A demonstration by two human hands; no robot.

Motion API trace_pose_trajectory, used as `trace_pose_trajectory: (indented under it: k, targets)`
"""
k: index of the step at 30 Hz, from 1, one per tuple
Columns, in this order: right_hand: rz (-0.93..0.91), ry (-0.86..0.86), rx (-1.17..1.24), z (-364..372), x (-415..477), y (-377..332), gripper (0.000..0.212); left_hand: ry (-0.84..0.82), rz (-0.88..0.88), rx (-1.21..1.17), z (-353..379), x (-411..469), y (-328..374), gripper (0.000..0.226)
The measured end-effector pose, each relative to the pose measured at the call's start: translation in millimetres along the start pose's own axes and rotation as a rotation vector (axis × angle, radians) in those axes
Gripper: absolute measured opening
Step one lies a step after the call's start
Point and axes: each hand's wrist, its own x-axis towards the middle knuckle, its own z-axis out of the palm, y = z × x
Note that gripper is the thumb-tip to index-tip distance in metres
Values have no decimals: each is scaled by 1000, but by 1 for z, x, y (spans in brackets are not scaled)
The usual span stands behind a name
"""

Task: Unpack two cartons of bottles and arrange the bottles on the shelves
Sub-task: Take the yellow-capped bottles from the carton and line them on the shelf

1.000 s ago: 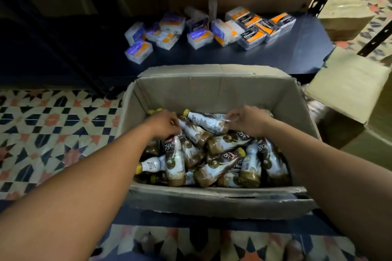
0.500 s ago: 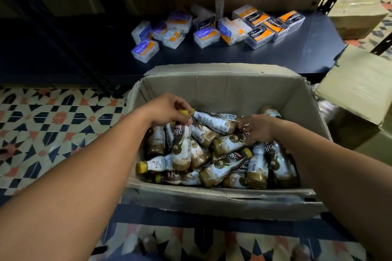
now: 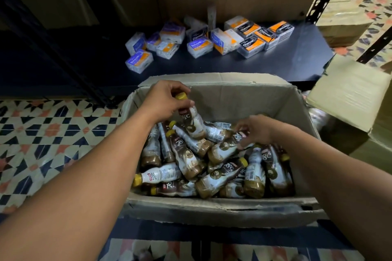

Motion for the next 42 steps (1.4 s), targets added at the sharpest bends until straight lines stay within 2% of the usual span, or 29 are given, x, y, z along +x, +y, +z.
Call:
trace_pose_trajectory:
  k: [2, 6, 11, 18, 21, 23, 25, 28, 31, 38, 42]
  targets:
    - [-19, 107, 136, -10, 0, -8, 53, 55, 13, 11, 7, 3, 0, 29]
    - [-45, 244, 397, -2, 6, -23, 60, 88, 19, 5, 20, 3, 4, 36]
    - [-48, 266, 595, 11, 15, -21, 36, 136, 5, -7, 28, -1, -1, 37]
    - [16, 367, 783, 15, 15, -12, 41, -89, 55, 64, 28, 1, -8, 63]
    - [12, 350, 861, 17, 10, -10, 46, 5, 45, -7, 30, -2, -2, 45]
    - [-3, 353, 893, 18, 8, -11, 49, 99, 48, -44, 36, -5, 0, 36]
    - [-21, 378, 919, 19, 6, -12, 48, 144, 66, -18, 42, -7, 0, 37]
    - [-35, 448, 968, 15, 1, -15, 42, 68, 94, 45, 47, -9, 8, 51]
    - [-28, 509, 988, 8, -5, -21, 39, -16, 107, 90, 49, -9, 12, 51]
    - [-76, 700, 895, -32, -34, -42, 35, 96, 95, -14, 32, -4, 37, 43]
    - [-140, 784, 871, -68, -52, -56, 33, 192, 186, -62, 7, 2, 77, 41]
